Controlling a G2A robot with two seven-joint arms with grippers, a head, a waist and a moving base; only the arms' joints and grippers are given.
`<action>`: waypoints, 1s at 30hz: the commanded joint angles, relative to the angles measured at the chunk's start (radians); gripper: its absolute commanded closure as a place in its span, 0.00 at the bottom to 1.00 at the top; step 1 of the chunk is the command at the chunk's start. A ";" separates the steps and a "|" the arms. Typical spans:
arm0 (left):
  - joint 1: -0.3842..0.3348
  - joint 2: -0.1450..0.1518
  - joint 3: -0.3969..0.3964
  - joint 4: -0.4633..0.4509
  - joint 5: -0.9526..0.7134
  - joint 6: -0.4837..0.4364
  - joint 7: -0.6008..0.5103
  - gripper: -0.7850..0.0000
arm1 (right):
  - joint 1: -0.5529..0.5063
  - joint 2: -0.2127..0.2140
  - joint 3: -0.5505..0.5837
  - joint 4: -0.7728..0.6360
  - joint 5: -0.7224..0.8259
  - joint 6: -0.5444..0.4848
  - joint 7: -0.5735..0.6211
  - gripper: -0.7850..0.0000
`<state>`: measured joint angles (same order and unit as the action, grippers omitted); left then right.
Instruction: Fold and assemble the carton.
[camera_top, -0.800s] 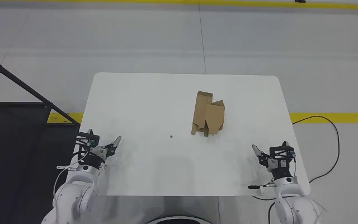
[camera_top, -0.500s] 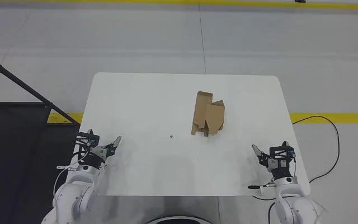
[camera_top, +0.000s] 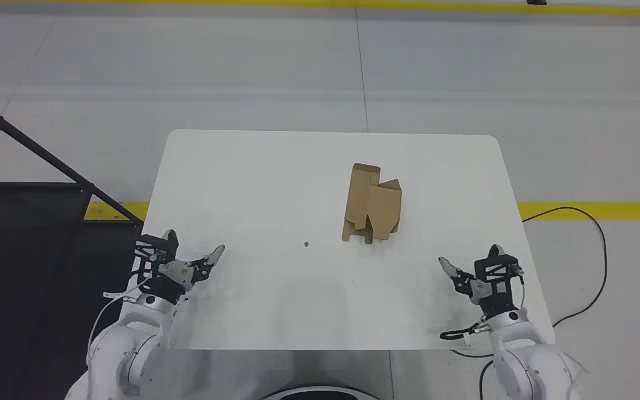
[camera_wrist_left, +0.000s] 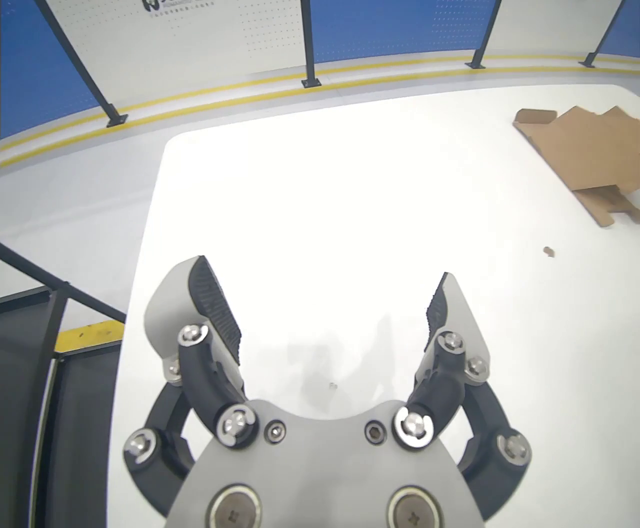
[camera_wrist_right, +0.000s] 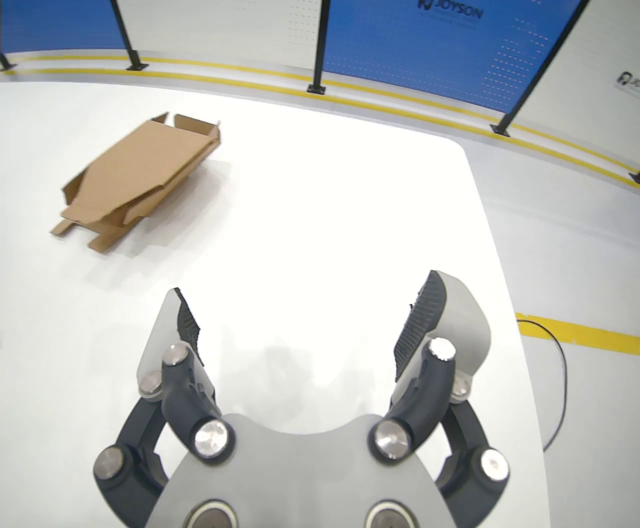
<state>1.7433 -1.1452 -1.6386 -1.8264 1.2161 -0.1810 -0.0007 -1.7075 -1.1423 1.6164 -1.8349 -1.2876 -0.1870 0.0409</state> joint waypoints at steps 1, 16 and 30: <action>0.001 0.001 -0.007 -0.003 -0.037 -0.047 -0.008 0.00 | 0.005 0.003 0.014 -0.016 0.010 -0.043 0.025 0.00; -0.049 0.014 -0.085 -0.055 -0.262 -0.236 -0.170 0.00 | 0.225 0.039 0.026 0.044 0.136 -0.529 0.316 0.00; -0.098 0.016 -0.099 -0.075 -0.262 -0.201 -0.200 0.00 | 0.334 0.047 0.012 0.109 0.270 -0.597 0.402 0.00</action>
<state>1.6453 -1.1287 -1.7381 -1.9011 0.9540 -0.3822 -0.2004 -1.3730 -1.0949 1.6287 -1.7263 -1.0178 -0.7843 0.4427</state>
